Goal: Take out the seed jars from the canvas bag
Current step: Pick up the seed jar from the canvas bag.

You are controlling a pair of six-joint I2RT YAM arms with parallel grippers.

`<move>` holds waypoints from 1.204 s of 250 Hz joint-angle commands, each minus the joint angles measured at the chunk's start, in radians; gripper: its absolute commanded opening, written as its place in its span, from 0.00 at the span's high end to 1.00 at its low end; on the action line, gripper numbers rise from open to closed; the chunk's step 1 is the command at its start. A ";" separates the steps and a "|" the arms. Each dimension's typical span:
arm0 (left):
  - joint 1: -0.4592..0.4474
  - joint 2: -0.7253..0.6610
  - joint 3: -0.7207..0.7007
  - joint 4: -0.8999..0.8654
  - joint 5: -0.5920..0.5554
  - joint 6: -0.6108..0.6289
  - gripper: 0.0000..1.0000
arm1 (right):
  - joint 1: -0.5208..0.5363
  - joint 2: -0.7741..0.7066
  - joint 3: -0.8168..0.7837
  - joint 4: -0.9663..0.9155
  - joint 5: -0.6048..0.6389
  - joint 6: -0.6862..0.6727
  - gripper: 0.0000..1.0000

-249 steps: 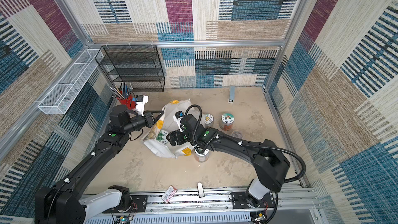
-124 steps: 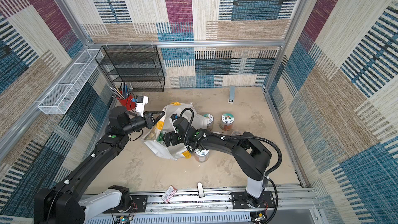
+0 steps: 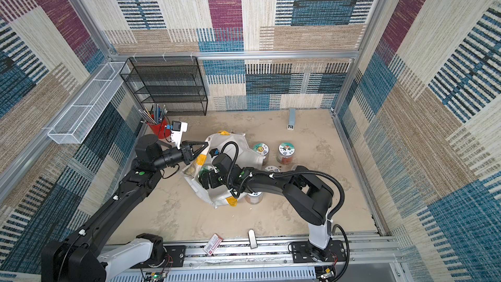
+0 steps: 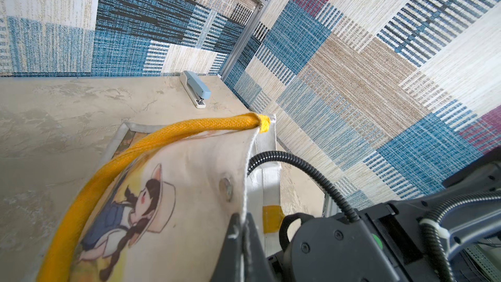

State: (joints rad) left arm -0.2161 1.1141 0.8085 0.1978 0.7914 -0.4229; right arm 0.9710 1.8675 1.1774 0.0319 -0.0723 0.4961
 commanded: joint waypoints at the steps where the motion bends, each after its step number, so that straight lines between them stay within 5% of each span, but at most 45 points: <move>1: 0.001 -0.006 -0.003 0.074 0.011 0.004 1.00 | 0.005 0.014 0.030 0.039 0.024 0.015 0.01; 138: 0.000 -0.023 -0.019 0.081 -0.009 0.000 1.00 | 0.041 0.167 0.227 -0.134 0.173 0.017 0.03; 180: 0.000 -0.025 -0.030 0.086 -0.015 0.001 1.00 | 0.040 0.142 0.209 -0.142 0.188 0.019 0.16; 301: 0.001 -0.046 -0.015 0.009 -0.106 0.037 1.00 | 0.038 -0.005 0.195 -0.219 0.163 -0.022 0.20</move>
State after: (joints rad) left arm -0.2161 1.0786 0.7815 0.2073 0.7341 -0.4187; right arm 1.0084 1.9049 1.3678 -0.1734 0.1051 0.4946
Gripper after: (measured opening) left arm 0.056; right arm 0.851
